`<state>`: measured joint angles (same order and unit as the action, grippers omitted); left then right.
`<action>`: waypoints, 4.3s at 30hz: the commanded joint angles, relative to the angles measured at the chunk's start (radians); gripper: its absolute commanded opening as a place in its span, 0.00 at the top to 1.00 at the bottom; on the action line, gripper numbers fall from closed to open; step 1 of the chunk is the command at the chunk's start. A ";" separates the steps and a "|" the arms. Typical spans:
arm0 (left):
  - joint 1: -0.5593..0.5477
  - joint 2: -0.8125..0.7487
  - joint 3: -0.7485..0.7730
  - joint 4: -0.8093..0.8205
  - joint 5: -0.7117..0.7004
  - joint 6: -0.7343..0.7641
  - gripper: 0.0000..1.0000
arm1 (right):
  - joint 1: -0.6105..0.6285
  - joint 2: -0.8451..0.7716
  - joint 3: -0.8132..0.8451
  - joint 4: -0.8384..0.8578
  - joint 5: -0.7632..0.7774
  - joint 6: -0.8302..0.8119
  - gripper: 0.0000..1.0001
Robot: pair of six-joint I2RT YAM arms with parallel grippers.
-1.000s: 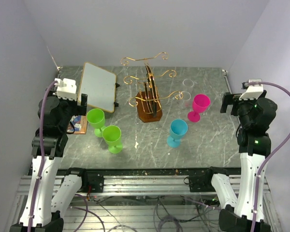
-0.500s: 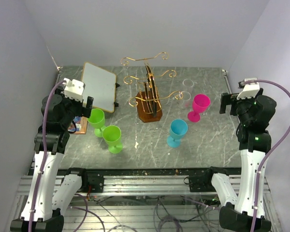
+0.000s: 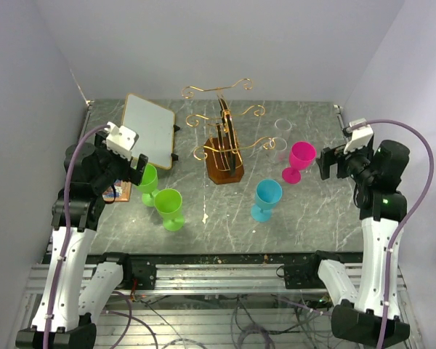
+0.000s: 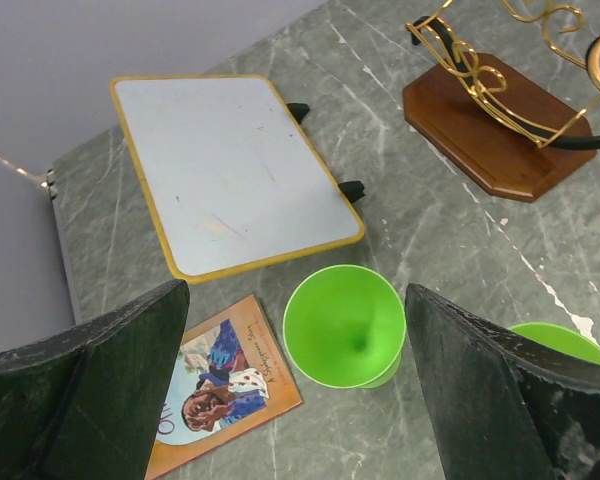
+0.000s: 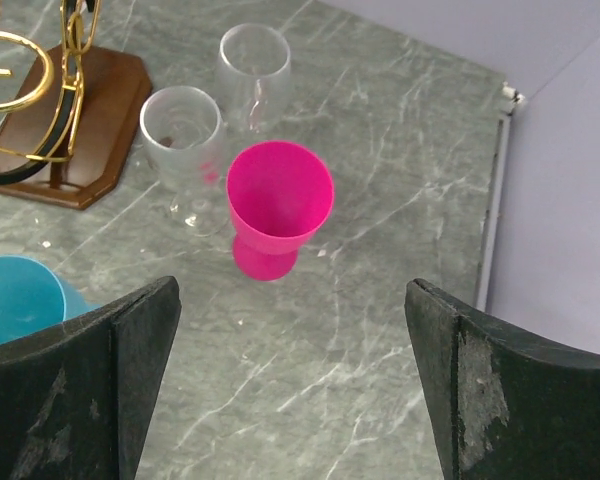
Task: Place the wine glass upside down on the wine glass rack
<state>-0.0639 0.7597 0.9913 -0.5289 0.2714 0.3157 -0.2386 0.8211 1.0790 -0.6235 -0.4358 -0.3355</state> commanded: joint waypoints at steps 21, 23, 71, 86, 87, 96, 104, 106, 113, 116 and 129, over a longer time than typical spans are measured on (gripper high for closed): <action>0.012 0.050 0.014 -0.010 0.085 0.032 0.02 | 0.065 0.459 0.109 0.123 0.226 0.168 0.42; 0.012 0.052 0.015 -0.013 0.082 0.032 0.02 | 0.079 0.494 0.122 0.131 0.251 0.168 0.42; 0.012 0.215 0.323 0.076 0.285 -0.372 0.04 | 0.142 0.439 0.641 0.068 0.117 0.265 1.00; -0.016 0.371 0.439 0.336 0.424 -0.773 0.15 | 0.371 0.469 0.712 0.426 -0.187 0.591 1.00; -0.028 0.385 0.446 0.347 0.425 -0.789 0.17 | 0.391 0.480 0.722 0.429 -0.189 0.599 1.00; -0.203 0.483 0.517 0.394 0.355 -0.837 0.18 | 0.500 0.549 0.733 0.448 -0.207 0.617 1.00; -0.268 0.604 0.604 0.382 0.321 -0.827 0.32 | 0.537 0.556 0.727 0.435 -0.215 0.573 1.00; -0.274 0.620 0.611 0.384 0.318 -0.828 0.39 | 0.542 0.556 0.726 0.433 -0.220 0.565 1.00; -0.290 0.659 0.609 0.423 0.351 -0.855 0.55 | 0.552 0.551 0.703 0.430 -0.219 0.545 1.00; -0.293 0.669 0.609 0.436 0.358 -0.864 0.61 | 0.552 0.543 0.692 0.426 -0.213 0.533 1.00; -0.295 0.655 0.581 0.465 0.358 -0.868 0.93 | 0.553 0.524 0.663 0.412 -0.169 0.488 1.00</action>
<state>-0.3504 1.4403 1.5642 -0.0929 0.6201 -0.5846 0.3099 1.3716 1.7538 -0.2146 -0.6392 0.1860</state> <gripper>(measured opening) 0.091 0.013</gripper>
